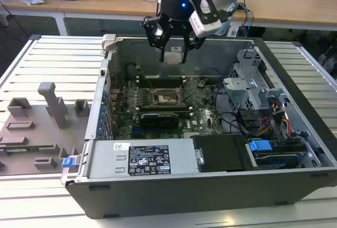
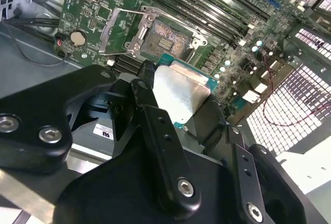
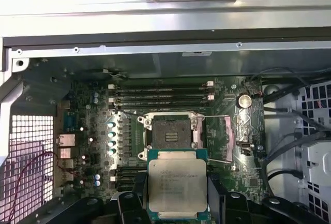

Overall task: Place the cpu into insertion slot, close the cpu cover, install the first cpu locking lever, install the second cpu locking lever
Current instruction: 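Place the cpu into insertion slot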

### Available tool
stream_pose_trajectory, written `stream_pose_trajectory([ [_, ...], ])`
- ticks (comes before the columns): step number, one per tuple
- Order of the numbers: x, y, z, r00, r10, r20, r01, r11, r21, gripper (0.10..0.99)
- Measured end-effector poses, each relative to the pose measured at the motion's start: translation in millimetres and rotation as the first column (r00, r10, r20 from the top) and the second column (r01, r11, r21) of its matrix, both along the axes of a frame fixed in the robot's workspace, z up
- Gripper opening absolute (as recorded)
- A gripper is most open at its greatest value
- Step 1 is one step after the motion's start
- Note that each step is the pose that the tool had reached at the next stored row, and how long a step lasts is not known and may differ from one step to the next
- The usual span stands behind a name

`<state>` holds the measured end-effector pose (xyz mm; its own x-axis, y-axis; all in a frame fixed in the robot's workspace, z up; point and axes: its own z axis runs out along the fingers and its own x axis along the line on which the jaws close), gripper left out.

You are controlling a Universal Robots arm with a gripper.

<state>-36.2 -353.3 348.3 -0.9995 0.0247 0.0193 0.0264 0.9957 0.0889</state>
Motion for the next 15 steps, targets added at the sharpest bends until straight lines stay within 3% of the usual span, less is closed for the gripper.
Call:
stream_pose_trajectory([
  [15, -0.7, 0.0, -15.5, 1.0, 0.0, 0.0, 0.0, 1.0, 0.0, 0.545],
])
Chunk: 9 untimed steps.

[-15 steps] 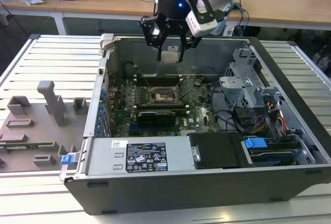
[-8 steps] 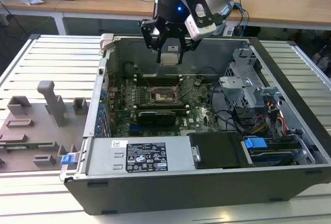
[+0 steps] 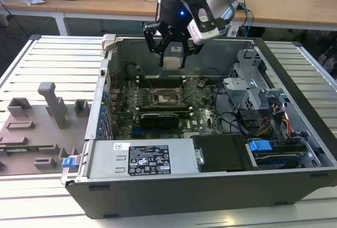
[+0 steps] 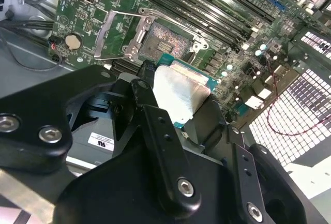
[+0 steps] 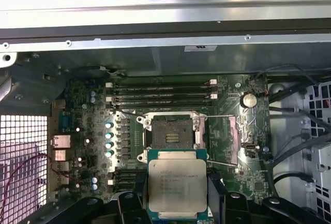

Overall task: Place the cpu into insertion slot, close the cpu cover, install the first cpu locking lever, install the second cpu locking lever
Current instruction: 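Place the cpu into insertion slot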

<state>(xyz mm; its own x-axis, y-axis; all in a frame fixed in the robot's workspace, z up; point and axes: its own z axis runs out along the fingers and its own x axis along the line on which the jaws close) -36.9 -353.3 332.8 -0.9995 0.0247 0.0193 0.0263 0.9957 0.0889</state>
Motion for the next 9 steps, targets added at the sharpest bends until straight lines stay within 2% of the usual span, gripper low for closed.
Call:
stream_pose_trajectory([
  [9, -0.1, 0.0, -10.4, 1.0, 0.0, 0.0, 0.0, 1.0, 0.0, 0.545],
])
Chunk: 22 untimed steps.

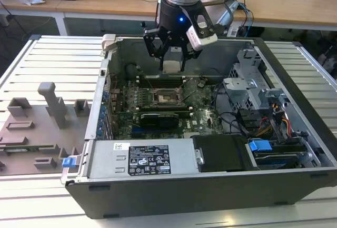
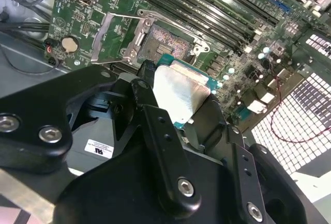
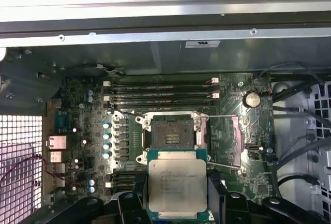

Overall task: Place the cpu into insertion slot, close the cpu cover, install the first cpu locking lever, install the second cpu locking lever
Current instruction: 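Place the cpu into insertion slot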

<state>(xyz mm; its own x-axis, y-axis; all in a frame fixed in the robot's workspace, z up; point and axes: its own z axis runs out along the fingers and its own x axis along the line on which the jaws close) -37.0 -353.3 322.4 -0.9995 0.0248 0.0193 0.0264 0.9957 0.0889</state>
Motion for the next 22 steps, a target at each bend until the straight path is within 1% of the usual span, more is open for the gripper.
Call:
stream_pose_trajectory([
  [4, 0.0, 0.0, -5.7, 1.0, 0.0, 0.0, 0.0, 1.0, 0.0, 0.545],
  [12, 0.0, 0.0, -13.1, 1.0, 0.0, 0.0, 0.0, 1.0, 0.0, 0.545],
  [17, 0.0, 0.0, -20.2, 1.0, 0.0, 0.0, 0.0, 1.0, 0.0, 0.545],
  [22, 0.0, 0.0, -25.7, 1.0, 0.0, 0.0, 0.0, 1.0, 0.0, 0.545],
])
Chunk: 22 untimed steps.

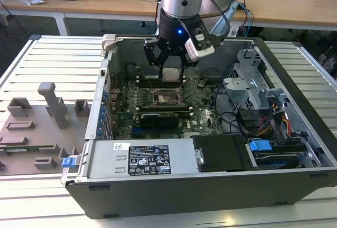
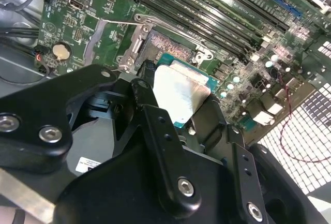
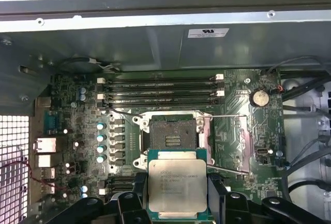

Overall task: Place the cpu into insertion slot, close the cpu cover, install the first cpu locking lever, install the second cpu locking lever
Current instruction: 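Place the cpu into insertion slot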

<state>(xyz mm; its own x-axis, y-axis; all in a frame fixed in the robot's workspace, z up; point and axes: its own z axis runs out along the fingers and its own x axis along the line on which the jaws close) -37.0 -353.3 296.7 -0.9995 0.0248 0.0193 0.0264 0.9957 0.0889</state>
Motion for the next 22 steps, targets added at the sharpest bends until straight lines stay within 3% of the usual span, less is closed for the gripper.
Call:
stream_pose_trajectory([
  [11, 0.0, 0.0, -15.8, 1.0, 0.0, 0.0, 0.0, 1.0, 0.0, 0.545],
  [14, 0.0, 0.1, -25.5, 1.0, 0.0, 0.0, 0.0, 1.0, 0.0, 0.545],
  [17, 0.0, 3.3, -29.5, 1.0, 0.0, 0.0001, 0.0, 1.0, -0.008, 0.545],
  [19, -0.2, 11.8, -35.1, 1.0, 0.0, 0.0, 0.0, 0.9999, -0.017, 0.545],
  [22, -0.2, 12.8, -36.5, 1.0, 0.0, 0.0, 0.0, 0.9999, -0.017, 0.545],
])
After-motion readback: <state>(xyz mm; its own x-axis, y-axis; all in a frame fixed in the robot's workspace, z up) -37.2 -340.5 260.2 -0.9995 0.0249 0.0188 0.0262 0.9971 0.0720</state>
